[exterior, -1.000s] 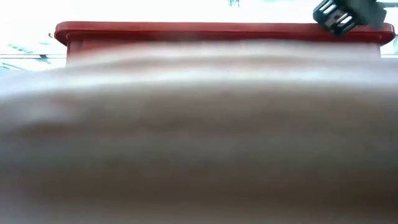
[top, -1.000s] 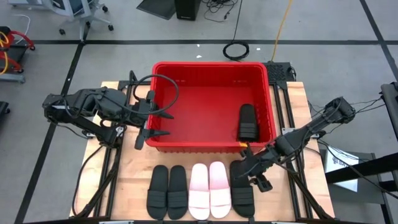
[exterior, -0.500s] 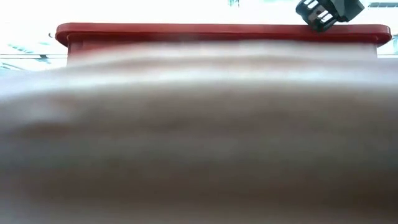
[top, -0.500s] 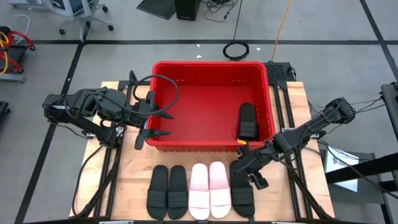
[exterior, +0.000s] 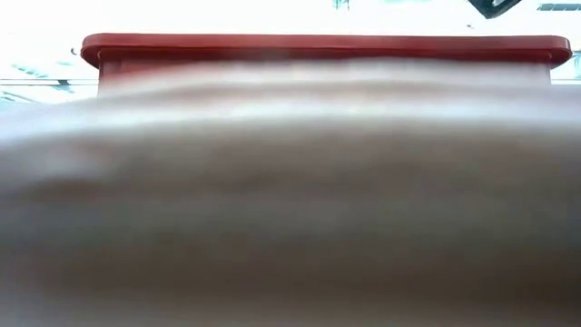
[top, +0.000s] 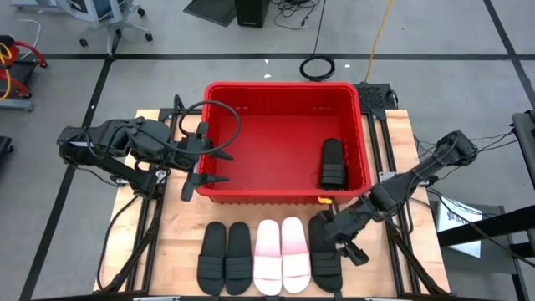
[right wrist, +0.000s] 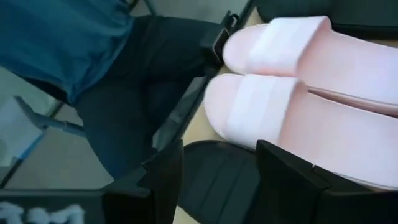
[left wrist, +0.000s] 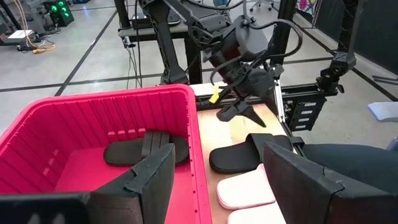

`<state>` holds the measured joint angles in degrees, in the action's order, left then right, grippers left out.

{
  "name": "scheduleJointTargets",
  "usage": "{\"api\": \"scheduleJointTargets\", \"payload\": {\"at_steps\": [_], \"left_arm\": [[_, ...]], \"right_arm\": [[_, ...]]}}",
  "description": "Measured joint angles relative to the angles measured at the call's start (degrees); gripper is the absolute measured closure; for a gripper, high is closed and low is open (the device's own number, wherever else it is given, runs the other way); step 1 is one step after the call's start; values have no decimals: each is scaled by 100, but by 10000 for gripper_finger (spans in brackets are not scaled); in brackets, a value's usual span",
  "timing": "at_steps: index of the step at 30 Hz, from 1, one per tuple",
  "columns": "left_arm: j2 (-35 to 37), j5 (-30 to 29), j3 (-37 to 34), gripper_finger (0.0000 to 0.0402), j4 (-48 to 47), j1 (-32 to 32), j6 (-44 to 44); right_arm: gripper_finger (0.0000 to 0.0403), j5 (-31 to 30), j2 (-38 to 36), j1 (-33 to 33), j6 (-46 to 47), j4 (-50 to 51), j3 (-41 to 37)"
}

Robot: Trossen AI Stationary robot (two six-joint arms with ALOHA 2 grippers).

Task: Pick and place slides into bin
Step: Put the black slide into the red bin

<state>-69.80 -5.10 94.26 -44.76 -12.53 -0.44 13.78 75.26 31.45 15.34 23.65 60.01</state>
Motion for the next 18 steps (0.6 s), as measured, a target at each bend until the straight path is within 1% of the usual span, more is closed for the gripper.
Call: {"api": "scheduleJointTargets", "payload": {"at_steps": [3,9,13,18], "left_arm": [[0,0,0,160,1,-1,-8],[0,-2,0,160,-1,-1,-35],[0,-4,-2,160,1,1,-80],[0,-47,-2,160,3,0,-84]], "right_arm": [[211,-432,2,162,79,14,0],[211,-942,33,429,440,401,-16],[211,-968,173,501,642,330,-234],[211,-926,356,504,860,-89,-592]]}}
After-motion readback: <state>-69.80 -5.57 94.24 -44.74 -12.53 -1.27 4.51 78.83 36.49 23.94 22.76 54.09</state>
